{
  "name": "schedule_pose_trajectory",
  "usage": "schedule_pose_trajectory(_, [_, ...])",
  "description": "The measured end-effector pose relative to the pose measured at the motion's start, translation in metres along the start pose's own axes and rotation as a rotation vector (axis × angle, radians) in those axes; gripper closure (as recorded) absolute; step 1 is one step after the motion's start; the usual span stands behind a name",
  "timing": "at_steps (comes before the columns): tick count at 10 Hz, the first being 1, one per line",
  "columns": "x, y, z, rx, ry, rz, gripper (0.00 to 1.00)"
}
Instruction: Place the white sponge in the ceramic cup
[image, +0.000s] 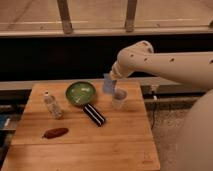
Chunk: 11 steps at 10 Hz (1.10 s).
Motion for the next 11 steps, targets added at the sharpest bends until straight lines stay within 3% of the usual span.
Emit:
schedule_pose_trajectory(4, [0.005,-0.036,0.005,0.071,0.016,0.064,1.0])
schedule_pose_trajectory(11, [0.025,-0.044,0.04,0.084,0.063,0.105,1.0])
